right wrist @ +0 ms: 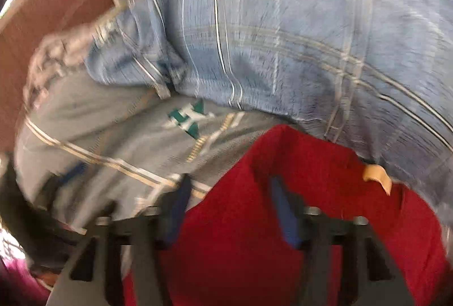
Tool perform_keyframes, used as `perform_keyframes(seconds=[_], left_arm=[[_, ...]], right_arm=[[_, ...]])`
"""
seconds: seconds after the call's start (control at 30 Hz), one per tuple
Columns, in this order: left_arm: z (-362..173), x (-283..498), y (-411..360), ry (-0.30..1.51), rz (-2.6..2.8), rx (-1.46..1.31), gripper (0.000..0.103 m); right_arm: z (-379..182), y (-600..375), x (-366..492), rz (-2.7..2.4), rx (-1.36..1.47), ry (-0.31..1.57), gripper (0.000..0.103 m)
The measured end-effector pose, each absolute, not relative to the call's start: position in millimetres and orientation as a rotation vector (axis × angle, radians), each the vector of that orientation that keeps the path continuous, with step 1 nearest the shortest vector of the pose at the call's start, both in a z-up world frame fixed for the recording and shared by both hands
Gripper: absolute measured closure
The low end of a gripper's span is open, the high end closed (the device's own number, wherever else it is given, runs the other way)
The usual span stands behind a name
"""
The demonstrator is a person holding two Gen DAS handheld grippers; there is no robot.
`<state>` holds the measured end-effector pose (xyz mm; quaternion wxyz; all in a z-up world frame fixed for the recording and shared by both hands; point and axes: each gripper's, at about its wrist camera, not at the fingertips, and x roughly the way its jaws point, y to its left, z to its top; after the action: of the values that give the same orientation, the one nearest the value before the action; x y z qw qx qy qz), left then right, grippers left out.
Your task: Fold small clothes
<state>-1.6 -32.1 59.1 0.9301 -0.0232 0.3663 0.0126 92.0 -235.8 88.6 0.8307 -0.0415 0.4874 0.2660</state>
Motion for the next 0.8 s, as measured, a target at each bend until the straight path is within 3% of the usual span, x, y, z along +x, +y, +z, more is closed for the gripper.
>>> perform_keyframes(seconds=[0.27, 0.5, 0.67, 0.8], left_arm=[[70.1, -3.0, -2.4, 0.715, 0.077, -0.158, 0.000], [65.9, 2.1, -11.8, 0.728, 0.048, -0.135, 0.000], [64.2, 4.1, -18.3, 0.738, 0.025, -0.121, 0.000], [64.1, 4.4, -17.7, 0.741, 0.034, -0.125, 0.000]], right_arm=[[98.8, -188.9, 105.2, 0.681, -0.115, 0.936, 0.097], [54.7, -150.6, 131.8, 0.656, -0.137, 0.984, 0.096], [70.4, -189.7, 118.9, 0.629, 0.036, 0.982, 0.072], [105.9, -228.2, 70.6, 0.661, 0.024, 0.886, 0.066]])
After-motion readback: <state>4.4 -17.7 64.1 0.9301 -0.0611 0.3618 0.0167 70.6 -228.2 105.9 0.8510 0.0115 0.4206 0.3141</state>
